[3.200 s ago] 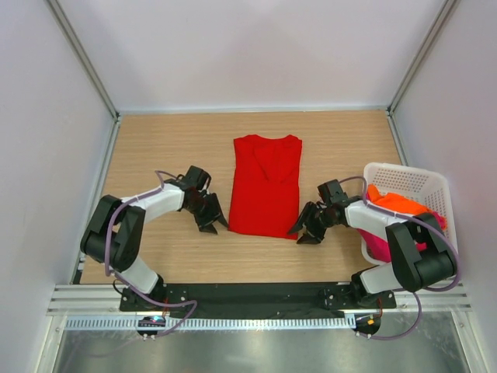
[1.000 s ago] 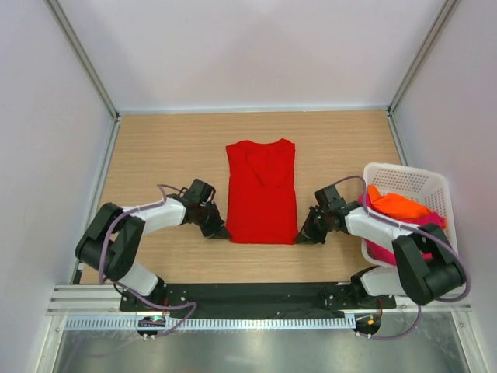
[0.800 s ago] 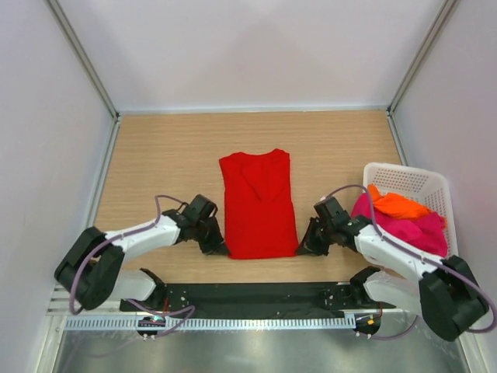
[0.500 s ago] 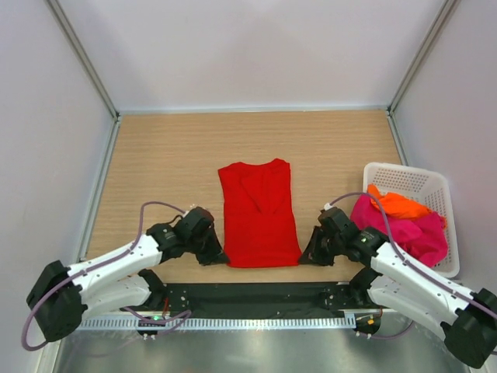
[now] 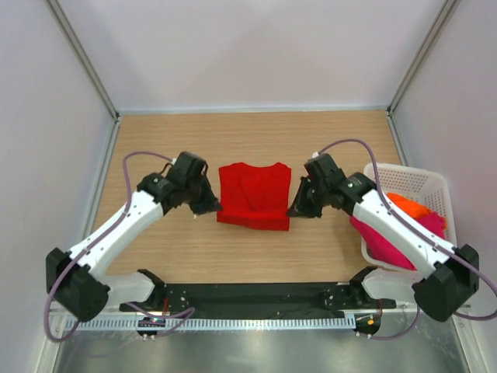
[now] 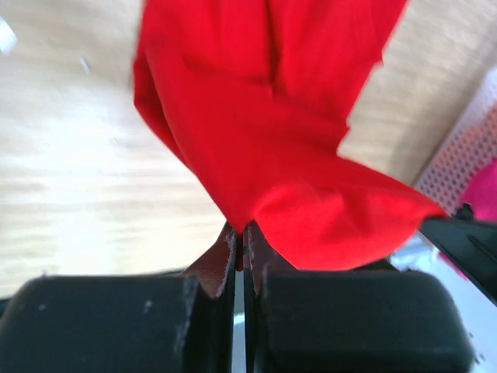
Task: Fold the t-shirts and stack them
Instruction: Fold the tshirt
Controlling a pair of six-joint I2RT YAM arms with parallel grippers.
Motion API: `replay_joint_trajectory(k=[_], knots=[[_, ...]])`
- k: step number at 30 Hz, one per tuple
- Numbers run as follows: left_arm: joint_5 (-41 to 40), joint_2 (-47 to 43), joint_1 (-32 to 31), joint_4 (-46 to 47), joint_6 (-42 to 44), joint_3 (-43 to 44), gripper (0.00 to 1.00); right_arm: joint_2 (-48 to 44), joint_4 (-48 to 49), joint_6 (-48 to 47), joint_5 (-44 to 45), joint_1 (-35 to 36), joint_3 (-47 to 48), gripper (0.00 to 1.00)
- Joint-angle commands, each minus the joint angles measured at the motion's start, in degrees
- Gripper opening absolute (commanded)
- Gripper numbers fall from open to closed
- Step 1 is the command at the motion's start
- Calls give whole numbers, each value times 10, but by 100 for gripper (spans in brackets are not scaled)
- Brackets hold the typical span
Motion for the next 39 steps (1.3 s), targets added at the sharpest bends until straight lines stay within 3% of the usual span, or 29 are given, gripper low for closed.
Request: replay_joint_trajectory(k=[1, 12, 39], knots=[[30, 74, 58, -20, 101, 71, 0, 68, 11, -51, -4, -27, 86, 1], [88, 242, 100, -2, 169, 245, 0, 209, 23, -103, -77, -126, 212, 1], [169, 500, 165, 58, 201, 447, 1, 454, 42, -143, -119, -199, 394, 1]])
